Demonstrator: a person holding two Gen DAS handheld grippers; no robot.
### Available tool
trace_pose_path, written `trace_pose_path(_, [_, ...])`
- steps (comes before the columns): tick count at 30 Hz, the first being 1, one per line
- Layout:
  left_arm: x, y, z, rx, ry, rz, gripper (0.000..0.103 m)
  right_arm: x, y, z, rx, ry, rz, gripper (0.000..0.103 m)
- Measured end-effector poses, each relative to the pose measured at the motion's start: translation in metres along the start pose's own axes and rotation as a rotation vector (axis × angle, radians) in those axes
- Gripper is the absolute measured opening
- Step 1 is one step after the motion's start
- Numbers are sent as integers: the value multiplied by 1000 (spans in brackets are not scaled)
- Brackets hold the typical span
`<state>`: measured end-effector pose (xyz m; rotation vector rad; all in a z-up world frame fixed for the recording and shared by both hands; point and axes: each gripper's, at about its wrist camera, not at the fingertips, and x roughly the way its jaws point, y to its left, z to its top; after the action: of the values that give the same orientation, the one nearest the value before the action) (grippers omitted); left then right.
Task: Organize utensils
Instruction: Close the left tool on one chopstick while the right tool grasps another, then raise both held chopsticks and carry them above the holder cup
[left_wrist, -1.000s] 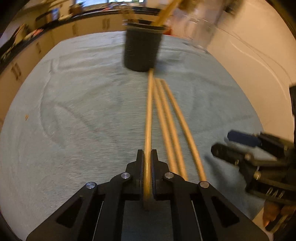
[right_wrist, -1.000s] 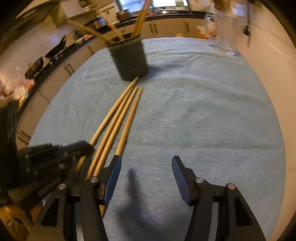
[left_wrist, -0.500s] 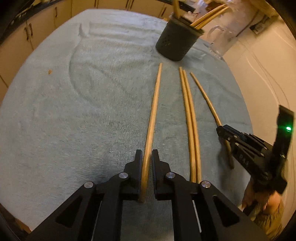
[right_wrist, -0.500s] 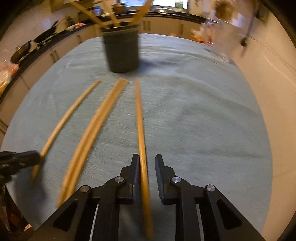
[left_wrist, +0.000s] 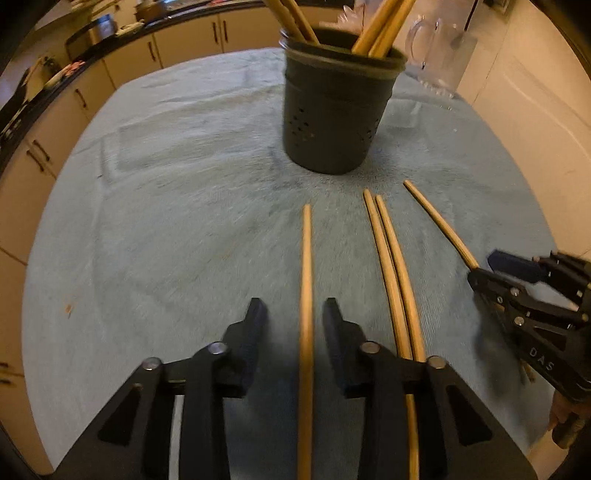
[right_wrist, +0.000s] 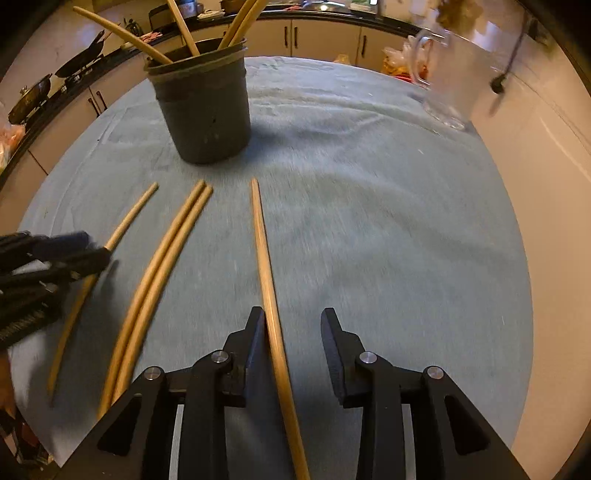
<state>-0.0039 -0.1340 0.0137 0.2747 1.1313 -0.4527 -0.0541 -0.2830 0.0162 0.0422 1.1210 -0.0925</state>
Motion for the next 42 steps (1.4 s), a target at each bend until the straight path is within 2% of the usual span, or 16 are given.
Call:
trace_pose_path(6, [16,-7,29,23,-19,6,30,20,9,46,-38,14,18,34])
trace_pose_path(8, [16,-4,31,12,-36,0,30,26,11,58,-34,9,28,29])
trace_pose_path(9, [16,-4,30,12,-46,4,20,27,12,61,-33,2,35,17])
trace_pose_path(10, [15,-4,29,19,-59,13,6,29,13,64,-36,-3,38,7])
trace_pose_path(12, [12,-2,25,10,-66,-13,5,28,13,65,-34,-12,47,6])
trace_pose_path(16, [-18,7,17,-25,-139,-20,5,7,3,63,27,-88,77,6])
trace_pose_path(22, [-87,16,-3,-79,-272,-75,5,-69,-7,49,77,-292,113,6])
trace_pose_path(27, [-136,9,-20,-87,-395,-66,5,-123,-2,23,82,-418,109,6])
trace_pose_path(32, [-177,-6,-46,-64,-501,-24,5,-156,7,-7,82,-489,120,6])
trace_pose_path(42, [-216,-18,-83,-56,-589,7,5,-194,11,-42,76,-561,128,6])
